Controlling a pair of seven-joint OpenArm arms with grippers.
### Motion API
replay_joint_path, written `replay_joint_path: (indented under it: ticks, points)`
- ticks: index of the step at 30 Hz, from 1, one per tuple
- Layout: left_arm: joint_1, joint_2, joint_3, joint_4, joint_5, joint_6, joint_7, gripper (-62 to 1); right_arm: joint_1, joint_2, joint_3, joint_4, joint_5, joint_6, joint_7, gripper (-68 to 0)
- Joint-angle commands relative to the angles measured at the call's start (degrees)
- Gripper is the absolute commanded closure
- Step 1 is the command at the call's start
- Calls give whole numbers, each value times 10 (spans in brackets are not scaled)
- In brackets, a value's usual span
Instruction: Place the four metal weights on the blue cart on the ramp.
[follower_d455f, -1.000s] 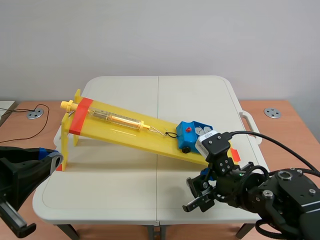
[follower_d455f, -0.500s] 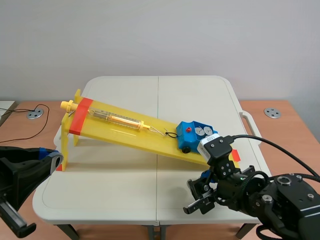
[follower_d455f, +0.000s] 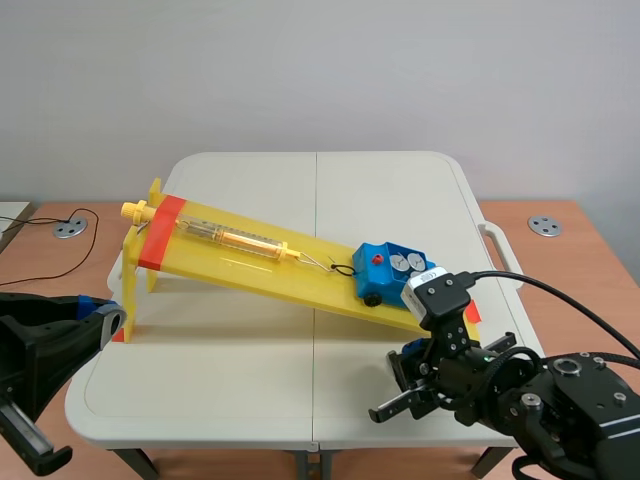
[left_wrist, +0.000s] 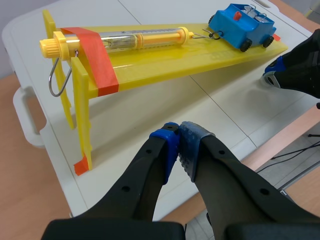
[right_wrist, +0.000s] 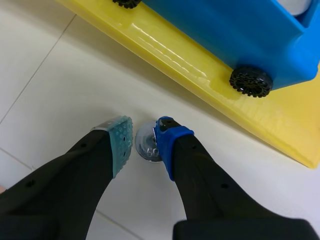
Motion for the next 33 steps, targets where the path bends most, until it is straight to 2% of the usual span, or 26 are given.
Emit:
replay_joint_path:
  ticks: [1,9,16,19,24,29,33]
  points:
    - [-11,1,-7,37,-44,-15,-61,-29,43,2,-1,0,19,-22,-19,-115]
    - [-11,1,-7,37,-44,-15,-61,-29,43,3,-1,0,0,-24,-40,-9]
    - [-11,1,-7,37,-44,-15,-61,-29,41,9,-1,10,-5,-20,-42,-7]
    - [-11,1,-7,37,-44,-14,-61,-29,28,24,-1,49,14,-17,-61,-7]
    - [-11,1,-7,37,-44,-14,-61,-29,-24,65,2,151,54,-15,-79,-6]
    - [-11,1,-7,37,-44,-14,-61,-29,-85,101,2,248,69,-15,-94,-6]
    - [-11,1,-7,37,-44,-14,-61,-29,-130,113,23,310,96,-15,-106,-6]
